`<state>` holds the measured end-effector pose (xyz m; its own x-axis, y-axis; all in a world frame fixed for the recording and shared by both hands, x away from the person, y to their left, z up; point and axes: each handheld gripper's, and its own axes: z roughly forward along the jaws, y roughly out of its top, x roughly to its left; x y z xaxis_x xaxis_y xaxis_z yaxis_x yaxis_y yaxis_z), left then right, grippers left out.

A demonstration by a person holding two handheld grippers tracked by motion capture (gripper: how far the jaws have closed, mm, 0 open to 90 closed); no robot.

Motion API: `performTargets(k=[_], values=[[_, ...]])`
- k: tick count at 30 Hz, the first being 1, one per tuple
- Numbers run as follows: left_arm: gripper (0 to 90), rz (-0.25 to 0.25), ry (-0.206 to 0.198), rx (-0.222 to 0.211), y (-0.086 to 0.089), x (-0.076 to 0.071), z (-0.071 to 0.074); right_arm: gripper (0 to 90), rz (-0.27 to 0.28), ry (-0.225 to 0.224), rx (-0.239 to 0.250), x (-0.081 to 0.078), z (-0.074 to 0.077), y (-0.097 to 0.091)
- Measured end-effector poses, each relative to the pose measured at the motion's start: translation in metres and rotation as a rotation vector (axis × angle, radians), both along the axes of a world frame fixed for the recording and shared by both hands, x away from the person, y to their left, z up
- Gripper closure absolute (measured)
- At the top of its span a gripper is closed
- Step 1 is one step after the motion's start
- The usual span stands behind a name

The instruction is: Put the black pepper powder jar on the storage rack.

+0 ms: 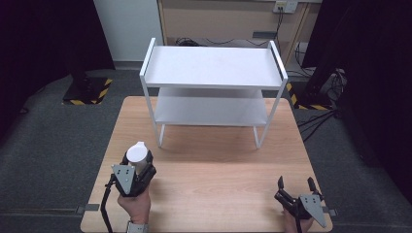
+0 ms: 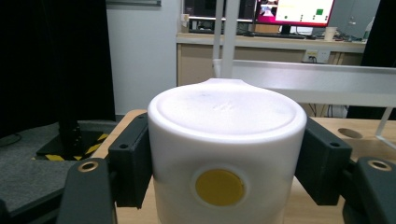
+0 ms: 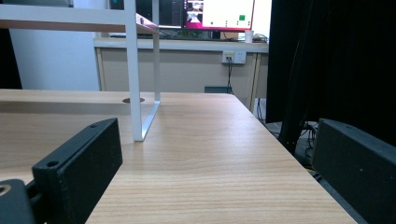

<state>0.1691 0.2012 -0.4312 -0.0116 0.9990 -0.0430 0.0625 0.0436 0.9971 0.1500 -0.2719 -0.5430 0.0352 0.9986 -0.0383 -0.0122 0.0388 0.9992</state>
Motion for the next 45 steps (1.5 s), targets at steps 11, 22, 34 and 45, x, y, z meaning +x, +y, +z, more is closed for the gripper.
performTargets(k=[11, 22, 34, 45], values=[[31.0, -0.055, 0.003, 0.029, -0.029, 0.018, 0.035, 2.1, -0.001, -0.002, 0.01, 0.0, 0.0, -0.001], [31.0, -0.049, 0.049, 0.032, -0.042, 0.036, 0.062, 2.1, 0.005, 0.002, 0.014, 0.001, 0.0, -0.003], [31.0, -0.063, 0.049, 0.046, -0.05, 0.062, 0.085, 2.2, 0.009, 0.008, 0.011, 0.002, 0.001, -0.003], [31.0, -0.067, 0.066, 0.041, -0.056, 0.088, 0.093, 2.3, 0.018, 0.012, 0.007, 0.003, 0.002, -0.004]])
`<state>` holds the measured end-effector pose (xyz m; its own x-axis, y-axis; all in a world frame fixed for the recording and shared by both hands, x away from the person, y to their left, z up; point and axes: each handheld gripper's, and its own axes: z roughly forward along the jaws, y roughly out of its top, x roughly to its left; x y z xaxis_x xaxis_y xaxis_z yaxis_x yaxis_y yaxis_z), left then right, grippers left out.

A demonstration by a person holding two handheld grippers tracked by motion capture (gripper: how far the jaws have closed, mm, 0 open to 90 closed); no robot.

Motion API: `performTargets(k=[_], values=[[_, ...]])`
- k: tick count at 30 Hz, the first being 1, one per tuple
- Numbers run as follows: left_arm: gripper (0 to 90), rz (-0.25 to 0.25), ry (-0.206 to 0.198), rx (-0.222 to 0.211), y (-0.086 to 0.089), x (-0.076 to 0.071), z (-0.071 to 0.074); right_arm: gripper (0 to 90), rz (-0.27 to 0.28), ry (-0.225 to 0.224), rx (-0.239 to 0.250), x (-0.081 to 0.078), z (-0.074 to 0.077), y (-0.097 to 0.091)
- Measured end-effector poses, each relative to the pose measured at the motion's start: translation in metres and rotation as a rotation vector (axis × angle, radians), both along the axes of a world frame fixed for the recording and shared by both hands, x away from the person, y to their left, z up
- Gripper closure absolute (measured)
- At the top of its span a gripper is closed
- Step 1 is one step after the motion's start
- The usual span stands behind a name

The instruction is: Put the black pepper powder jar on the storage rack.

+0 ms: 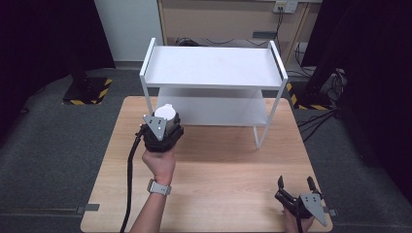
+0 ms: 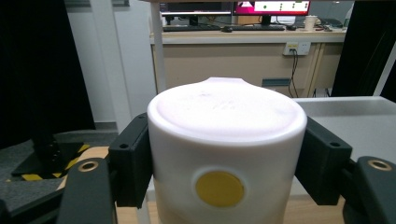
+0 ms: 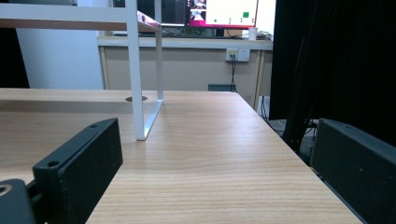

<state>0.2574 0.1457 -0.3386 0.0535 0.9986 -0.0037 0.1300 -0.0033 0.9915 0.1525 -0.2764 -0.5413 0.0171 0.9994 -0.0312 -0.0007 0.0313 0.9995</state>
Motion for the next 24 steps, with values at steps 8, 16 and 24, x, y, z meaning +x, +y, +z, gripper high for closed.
performTargets(k=[8, 16, 24], values=[[31.0, -0.002, -0.01, 0.036, -0.008, 0.014, 0.003, 2.3, 0.0, 0.002, -0.004, 0.0, 0.0, 0.0], [31.1, -0.007, -0.006, 0.029, -0.012, 0.026, 0.008, 2.3, 0.006, 0.006, -0.007, 0.0, 0.001, 0.0], [31.1, 0.001, -0.002, 0.017, -0.011, 0.035, 0.01, 2.3, 0.014, 0.011, -0.013, 0.001, 0.001, -0.001]])
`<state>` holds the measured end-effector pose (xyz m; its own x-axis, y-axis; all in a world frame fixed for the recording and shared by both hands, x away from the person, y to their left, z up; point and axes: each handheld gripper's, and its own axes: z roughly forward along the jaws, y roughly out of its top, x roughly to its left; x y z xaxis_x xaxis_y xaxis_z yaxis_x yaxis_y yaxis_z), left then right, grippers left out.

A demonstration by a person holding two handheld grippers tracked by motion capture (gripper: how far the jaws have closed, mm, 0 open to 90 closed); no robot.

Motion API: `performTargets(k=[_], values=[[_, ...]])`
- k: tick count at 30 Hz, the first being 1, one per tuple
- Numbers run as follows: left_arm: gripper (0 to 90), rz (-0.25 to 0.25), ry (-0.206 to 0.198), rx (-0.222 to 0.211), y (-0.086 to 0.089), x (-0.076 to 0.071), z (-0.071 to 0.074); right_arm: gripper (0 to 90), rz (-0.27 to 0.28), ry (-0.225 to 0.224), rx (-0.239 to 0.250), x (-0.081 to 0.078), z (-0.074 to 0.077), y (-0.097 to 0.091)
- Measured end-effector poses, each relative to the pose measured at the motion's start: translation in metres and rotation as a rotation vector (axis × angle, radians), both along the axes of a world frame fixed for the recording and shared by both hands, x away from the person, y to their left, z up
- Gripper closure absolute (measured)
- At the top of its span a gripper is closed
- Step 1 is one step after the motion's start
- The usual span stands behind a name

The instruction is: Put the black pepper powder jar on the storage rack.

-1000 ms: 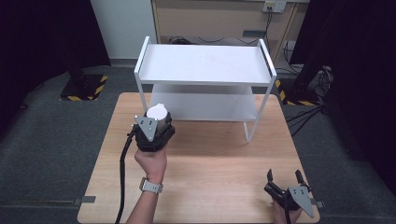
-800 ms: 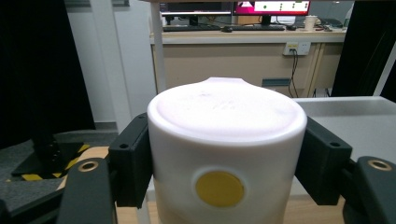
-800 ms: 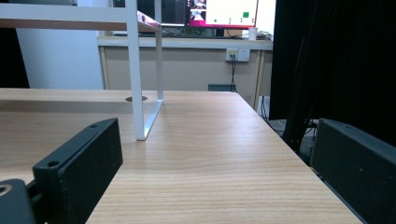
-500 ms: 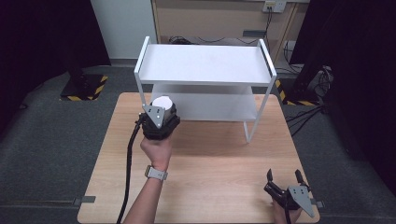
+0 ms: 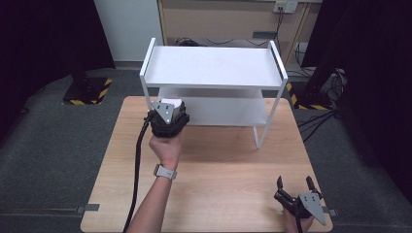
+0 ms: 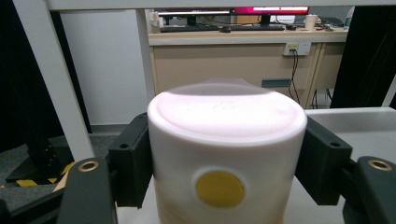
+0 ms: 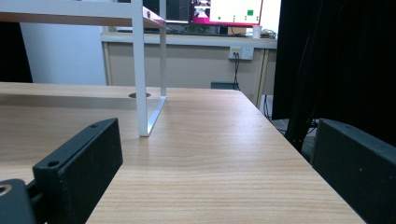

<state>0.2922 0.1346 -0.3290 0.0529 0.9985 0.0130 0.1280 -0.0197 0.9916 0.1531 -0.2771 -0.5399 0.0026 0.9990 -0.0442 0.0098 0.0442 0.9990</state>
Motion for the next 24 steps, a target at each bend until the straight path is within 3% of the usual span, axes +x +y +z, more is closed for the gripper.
performTargets(k=[13, 22, 24], values=[[31.1, -0.015, -0.013, -0.017, 0.0, 0.004, 0.007, 2.3, -0.004, -0.001, 0.001, 0.0, 0.0, 0.001], [31.1, -0.003, -0.022, 0.006, -0.007, 0.01, 0.007, 2.3, 0.001, -0.001, 0.001, 0.0, 0.0, 0.0], [31.0, -0.011, -0.016, -0.012, -0.007, 0.013, 0.008, 2.6, 0.002, -0.001, -0.002, 0.0, 0.0, 0.0]])
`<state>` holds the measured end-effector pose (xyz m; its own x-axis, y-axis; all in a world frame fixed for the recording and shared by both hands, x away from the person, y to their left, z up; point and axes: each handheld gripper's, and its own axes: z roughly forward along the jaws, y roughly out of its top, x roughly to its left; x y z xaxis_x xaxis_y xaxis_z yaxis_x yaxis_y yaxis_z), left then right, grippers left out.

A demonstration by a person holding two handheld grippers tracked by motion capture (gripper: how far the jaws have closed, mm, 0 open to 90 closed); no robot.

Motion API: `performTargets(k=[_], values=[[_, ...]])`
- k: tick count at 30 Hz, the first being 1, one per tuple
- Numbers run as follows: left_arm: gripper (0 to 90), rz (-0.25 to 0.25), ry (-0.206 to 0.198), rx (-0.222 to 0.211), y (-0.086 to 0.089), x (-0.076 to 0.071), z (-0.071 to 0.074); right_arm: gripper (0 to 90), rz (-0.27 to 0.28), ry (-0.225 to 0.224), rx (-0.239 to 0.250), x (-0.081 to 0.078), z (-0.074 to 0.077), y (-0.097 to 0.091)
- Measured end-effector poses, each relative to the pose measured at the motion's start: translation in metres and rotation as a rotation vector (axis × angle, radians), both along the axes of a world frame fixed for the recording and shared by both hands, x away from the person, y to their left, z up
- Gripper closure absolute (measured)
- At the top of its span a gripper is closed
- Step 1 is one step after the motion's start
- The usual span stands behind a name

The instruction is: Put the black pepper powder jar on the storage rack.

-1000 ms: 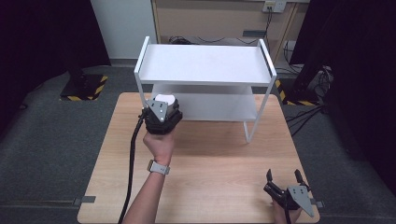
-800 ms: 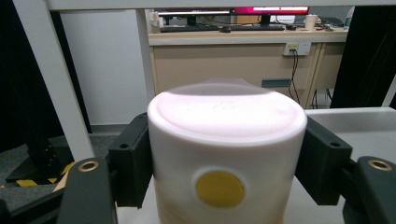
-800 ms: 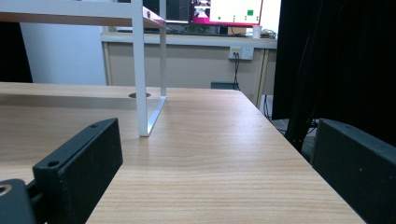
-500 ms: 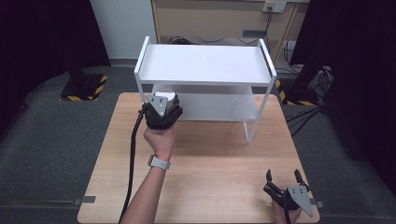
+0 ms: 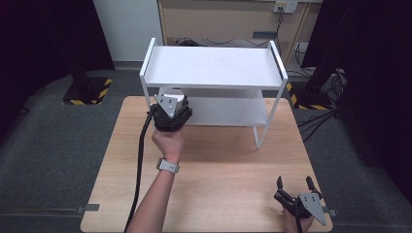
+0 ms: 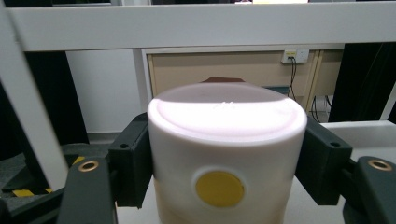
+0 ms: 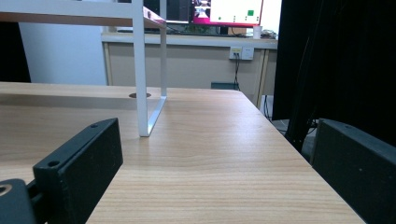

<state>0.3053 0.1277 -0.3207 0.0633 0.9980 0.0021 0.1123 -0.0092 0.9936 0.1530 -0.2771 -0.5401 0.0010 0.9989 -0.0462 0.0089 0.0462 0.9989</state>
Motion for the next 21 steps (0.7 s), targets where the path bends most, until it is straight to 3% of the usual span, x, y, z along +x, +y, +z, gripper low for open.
performTargets(k=[7, 21], values=[[31.1, 0.008, -0.017, 0.01, -0.004, 0.008, 0.001, 2.7, -0.001, -0.004, 0.002, 0.0, -0.001, 0.0], [31.0, 0.018, 0.011, 0.013, -0.006, 0.028, 0.001, 2.6, 0.004, 0.001, -0.001, 0.0, 0.0, -0.001]])
